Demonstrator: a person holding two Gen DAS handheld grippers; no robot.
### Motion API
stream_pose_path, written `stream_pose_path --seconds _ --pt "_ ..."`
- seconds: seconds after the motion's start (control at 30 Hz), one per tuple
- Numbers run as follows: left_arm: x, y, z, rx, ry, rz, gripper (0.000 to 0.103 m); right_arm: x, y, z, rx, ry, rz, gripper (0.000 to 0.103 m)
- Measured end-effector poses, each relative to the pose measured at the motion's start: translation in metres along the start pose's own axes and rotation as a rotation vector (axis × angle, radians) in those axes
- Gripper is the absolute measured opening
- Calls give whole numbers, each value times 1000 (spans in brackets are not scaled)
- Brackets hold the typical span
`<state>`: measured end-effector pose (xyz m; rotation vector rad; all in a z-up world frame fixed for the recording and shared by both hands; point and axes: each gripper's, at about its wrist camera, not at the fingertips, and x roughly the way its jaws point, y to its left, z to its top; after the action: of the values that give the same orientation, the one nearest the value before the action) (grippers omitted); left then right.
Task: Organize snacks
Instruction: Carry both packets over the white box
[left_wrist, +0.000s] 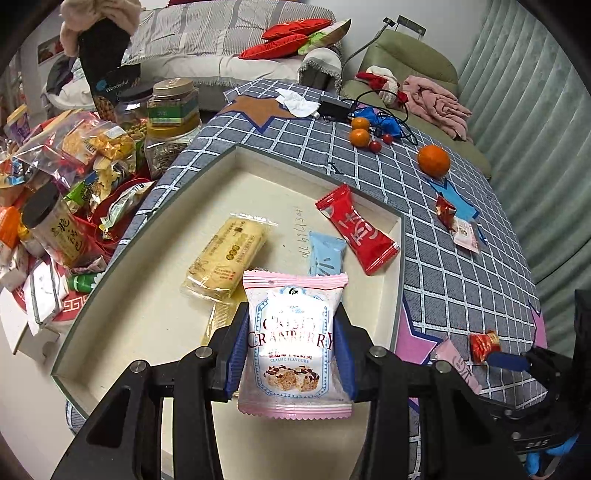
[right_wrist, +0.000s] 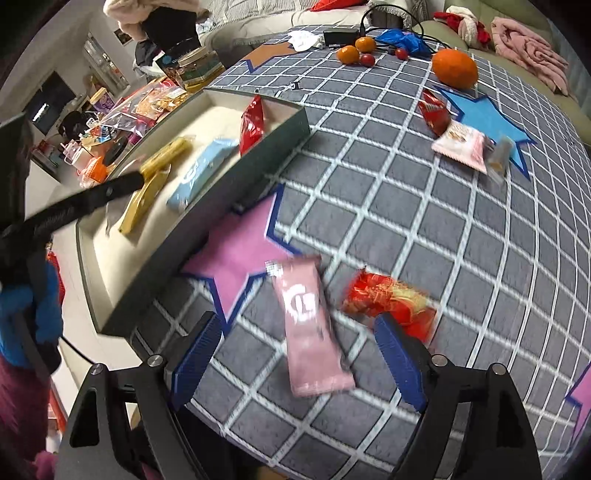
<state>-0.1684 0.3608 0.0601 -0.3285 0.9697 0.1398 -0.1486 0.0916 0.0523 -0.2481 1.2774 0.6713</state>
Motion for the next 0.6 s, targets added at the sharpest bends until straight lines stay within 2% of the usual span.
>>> stream_pose_path --seconds 0.03,0.07,0.1,0.17,0.23,0.27,0.33,0.43,0.47,0.6 --pt "0 -1 -1 1 2 -1 46 2 -1 -1 5 3 -7 85" --pt "0 -1 -1 1 2 -1 46 5 -2 0 14 7 -7 78" --pt "0 -1 -1 1 1 0 46 9 -3 2 27 18 -3 65" --pt "-2 -1 -2 2 0 2 46 18 -2 5 29 32 -10 49" --pt "-3 0 -2 1 1 5 46 22 8 8 -21 22 -73 41" --pt "-3 1 -1 1 2 7 46 24 12 9 -45 21 -97 30" --pt "-5 2 0 3 -2 7 46 23 17 11 -53 14 -83 27" --pt "-7 3 2 5 -10 8 46 9 18 18 -26 -29 -13 27" --pt "-7 5 4 6 -13 9 46 -1 19 24 -15 -51 25 27" --pt "-9 10 11 -6 -28 12 46 -20 32 50 -17 -105 79 27"
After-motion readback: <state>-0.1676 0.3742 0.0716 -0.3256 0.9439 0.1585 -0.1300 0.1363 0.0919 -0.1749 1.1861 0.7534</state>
